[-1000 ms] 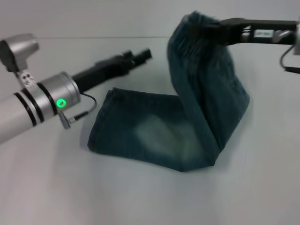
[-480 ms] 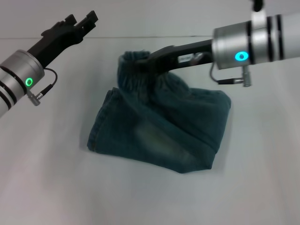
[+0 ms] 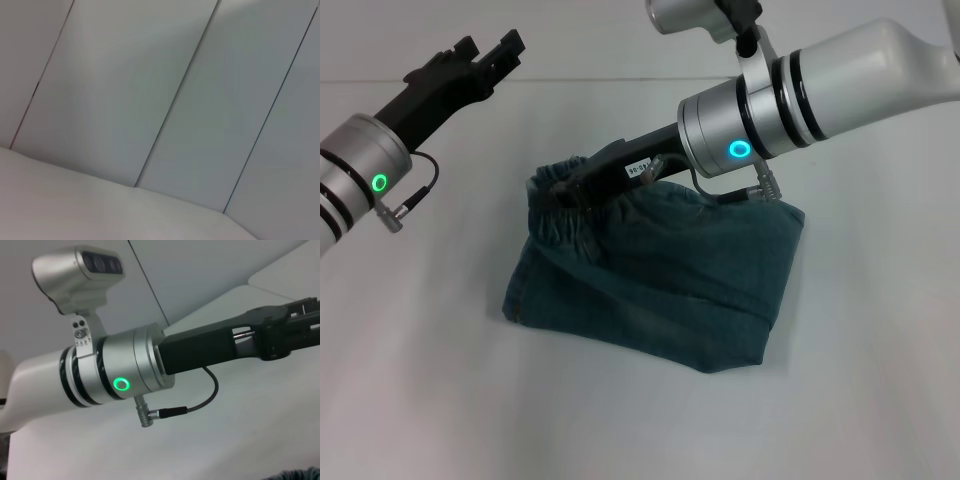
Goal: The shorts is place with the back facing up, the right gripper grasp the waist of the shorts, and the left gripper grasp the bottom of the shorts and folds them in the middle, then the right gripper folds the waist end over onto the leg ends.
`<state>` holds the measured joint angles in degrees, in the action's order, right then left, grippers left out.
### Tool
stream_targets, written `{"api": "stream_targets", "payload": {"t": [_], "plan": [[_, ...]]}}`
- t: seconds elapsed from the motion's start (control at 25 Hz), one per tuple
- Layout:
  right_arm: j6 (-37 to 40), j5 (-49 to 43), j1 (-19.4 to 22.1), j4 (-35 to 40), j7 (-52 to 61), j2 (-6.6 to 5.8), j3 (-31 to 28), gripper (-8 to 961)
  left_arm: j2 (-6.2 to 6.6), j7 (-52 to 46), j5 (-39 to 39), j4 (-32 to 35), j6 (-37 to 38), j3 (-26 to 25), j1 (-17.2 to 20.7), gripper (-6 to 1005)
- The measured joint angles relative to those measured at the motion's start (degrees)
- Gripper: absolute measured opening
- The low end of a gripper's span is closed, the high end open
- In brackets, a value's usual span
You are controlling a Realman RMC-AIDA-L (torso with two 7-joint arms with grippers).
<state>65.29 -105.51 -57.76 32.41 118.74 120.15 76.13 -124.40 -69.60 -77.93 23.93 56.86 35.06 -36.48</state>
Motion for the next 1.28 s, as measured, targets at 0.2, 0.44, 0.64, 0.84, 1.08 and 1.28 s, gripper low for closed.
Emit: {"api": "stream_targets", "payload": {"t": [0.2,0.44,0.64,0.84,1.08,1.28], "plan": [[-1.0,0.0,-0.2,-0.4,0.1,-0.21,0.3,137,-0.09,0.0,0.0,-0.4,0.1,0.2,0.0,749],[-1.2,-0.1,0.0,-0.5,-0.1,-0.35,0.4,141,-0.14,0.1,0.0,-1.2,0.1,0.9,0.1,749],[0.0,-2.3,-0.5,-0.4,-0.6,-0.35,0.9,191,-0.14,0.1,0.0,-1.6,0.1,1.0,0.0,748],[1.1,-4.0,0.1,1.1,-1.1,-0.12,1.1,401,-0.15,0.6,-0.1,-2.0,0.1,1.0,-0.3,748],[1.6,-0.5,8.9,9.3,-3.5,0.14,1.2,519,-0.12,0.4,0.1,-2.0,0.3,0.7,-0.1,748],[3.0,5.7,16.4,13.9,-7.7,-0.1,1.2,636,-0.01,-0.1,0.1,-1.7,1.8,0.5,0.6,773]]}}
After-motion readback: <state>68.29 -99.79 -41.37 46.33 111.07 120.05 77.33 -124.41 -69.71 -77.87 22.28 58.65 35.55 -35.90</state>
